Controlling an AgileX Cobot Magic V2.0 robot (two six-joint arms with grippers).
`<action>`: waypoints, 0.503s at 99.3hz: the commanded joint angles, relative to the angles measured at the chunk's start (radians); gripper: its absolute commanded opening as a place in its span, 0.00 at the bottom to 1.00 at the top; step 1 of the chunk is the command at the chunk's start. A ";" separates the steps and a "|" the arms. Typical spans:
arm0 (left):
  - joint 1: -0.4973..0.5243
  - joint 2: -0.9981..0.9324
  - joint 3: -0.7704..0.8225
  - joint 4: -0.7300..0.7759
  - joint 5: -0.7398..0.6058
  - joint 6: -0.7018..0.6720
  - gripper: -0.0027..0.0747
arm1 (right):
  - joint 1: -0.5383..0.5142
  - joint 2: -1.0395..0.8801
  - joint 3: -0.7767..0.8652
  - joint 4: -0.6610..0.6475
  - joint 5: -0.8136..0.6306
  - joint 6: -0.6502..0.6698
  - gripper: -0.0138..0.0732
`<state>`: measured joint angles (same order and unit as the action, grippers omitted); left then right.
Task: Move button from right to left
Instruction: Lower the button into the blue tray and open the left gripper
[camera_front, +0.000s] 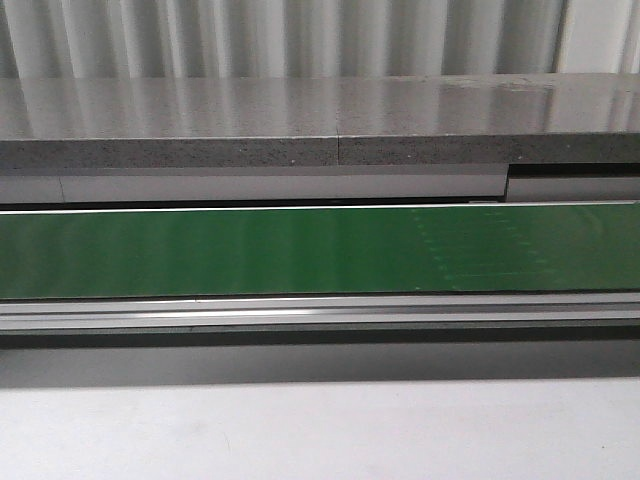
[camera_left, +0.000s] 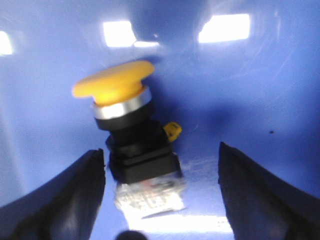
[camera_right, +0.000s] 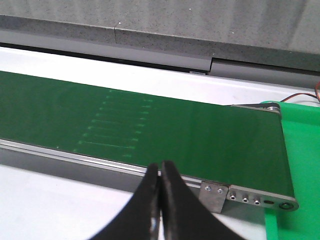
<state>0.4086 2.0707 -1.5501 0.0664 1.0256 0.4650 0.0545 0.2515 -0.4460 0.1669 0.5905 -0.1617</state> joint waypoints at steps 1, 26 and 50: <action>0.002 -0.120 -0.029 -0.020 -0.025 0.000 0.64 | 0.001 0.007 -0.024 0.008 -0.078 -0.007 0.08; 0.002 -0.281 -0.029 -0.112 -0.047 -0.045 0.59 | 0.001 0.007 -0.024 0.008 -0.078 -0.007 0.08; -0.082 -0.426 0.009 -0.169 -0.071 -0.137 0.28 | 0.001 0.007 -0.024 0.008 -0.078 -0.007 0.08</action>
<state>0.3705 1.7396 -1.5373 -0.0723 0.9946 0.3668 0.0545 0.2515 -0.4460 0.1669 0.5905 -0.1617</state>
